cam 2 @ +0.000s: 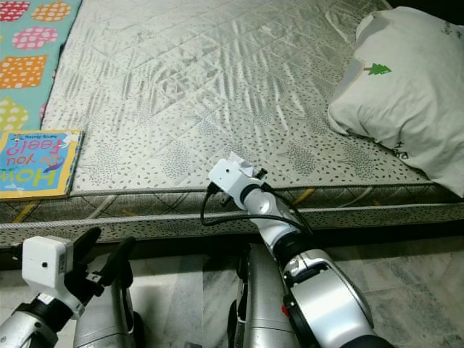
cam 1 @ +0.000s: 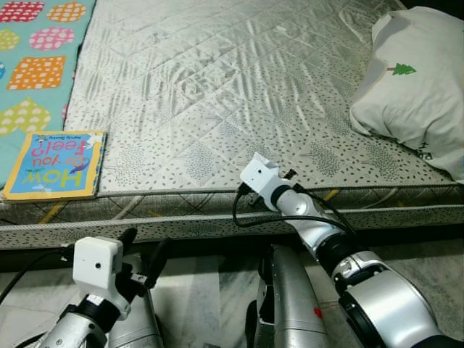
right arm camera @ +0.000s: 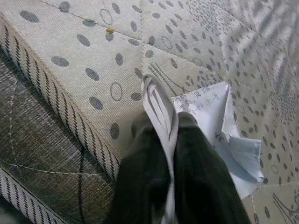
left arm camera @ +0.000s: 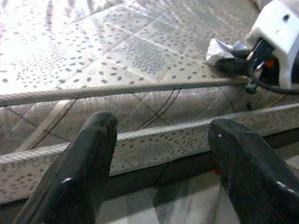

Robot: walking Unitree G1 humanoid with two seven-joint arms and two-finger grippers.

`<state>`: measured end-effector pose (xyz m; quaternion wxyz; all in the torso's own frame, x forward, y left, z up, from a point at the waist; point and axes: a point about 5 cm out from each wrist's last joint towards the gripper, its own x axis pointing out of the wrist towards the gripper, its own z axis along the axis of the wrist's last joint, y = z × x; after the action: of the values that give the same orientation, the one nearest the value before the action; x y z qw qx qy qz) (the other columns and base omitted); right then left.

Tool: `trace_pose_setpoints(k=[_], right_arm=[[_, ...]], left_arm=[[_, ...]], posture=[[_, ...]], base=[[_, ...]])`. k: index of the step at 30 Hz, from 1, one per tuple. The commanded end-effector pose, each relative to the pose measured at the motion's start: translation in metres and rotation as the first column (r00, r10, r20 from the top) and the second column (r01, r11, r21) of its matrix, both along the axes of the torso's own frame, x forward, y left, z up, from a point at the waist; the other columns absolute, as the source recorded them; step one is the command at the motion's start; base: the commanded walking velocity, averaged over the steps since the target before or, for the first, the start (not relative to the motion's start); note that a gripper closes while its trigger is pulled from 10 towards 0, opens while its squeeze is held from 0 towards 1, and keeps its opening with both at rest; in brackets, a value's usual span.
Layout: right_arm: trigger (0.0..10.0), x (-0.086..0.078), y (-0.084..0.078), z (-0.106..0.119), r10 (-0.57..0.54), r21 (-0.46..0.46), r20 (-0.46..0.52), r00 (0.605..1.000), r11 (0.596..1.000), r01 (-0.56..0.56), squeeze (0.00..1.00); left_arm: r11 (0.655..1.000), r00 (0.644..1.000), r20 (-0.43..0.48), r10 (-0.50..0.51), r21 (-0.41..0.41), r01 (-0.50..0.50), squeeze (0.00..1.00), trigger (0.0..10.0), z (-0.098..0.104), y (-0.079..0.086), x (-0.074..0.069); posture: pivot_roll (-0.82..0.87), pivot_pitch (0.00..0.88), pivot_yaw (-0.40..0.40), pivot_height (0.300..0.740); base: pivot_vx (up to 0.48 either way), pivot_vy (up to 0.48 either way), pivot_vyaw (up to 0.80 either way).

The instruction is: Clean up the room

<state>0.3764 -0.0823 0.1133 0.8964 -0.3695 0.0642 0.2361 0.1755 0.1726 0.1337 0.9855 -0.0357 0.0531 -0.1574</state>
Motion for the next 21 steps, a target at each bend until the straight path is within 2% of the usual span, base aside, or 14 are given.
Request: trace_pose_setpoints(k=[1,9,15,17,19,21], right_arm=[[0.0,0.001,0.001,0.001,0.008,-0.012,-0.001,1.000,1.000,-0.008,0.00],[0.0,0.002,0.001,0.002,0.003,-0.016,0.007,1.000,1.000,-0.003,0.00],[0.0,0.001,0.003,-0.001,0.021,-0.062,0.011,1.000,0.998,-0.020,0.00],[0.0,0.001,0.003,0.001,0.019,-0.048,0.029,0.999,0.999,-0.017,0.00],[0.0,0.006,-0.002,0.013,-0.030,0.061,0.093,0.995,0.998,0.024,0.00],[0.0,0.008,-0.007,0.018,-0.057,0.153,0.090,0.994,0.987,0.043,0.00]], left_arm=[[1.000,1.000,-0.023,-0.019,-0.002,0.019,0.00,10.0,-0.004,-0.001,-0.001],[1.000,1.000,-0.012,-0.021,0.004,0.021,0.00,10.0,-0.006,-0.001,0.005],[1.000,1.000,-0.007,-0.017,0.005,0.017,0.00,10.0,-0.014,0.000,0.013],[1.000,1.000,-0.009,-0.013,-0.001,0.013,0.00,10.0,-0.017,-0.001,0.016],[1.000,1.000,0.005,-0.003,0.004,0.003,0.00,10.0,-0.019,-0.001,0.023],[1.000,1.000,0.018,0.012,0.012,-0.012,0.00,10.0,-0.020,0.001,0.029]], posture=[[0.08,0.195,-0.083,0.504],[0.06,0.172,-0.085,0.504],[0.04,0.109,-0.078,0.504],[0.04,0.082,-0.075,0.504],[0.04,0.040,-0.073,0.504],[0.03,0.018,-0.069,0.504]], base=[[0.000,0.000,0.00],[0.000,0.000,0.00],[0.000,0.000,0.00],[0.000,0.000,0.00],[0.000,0.000,0.00],[0.000,0.000,0.00]])
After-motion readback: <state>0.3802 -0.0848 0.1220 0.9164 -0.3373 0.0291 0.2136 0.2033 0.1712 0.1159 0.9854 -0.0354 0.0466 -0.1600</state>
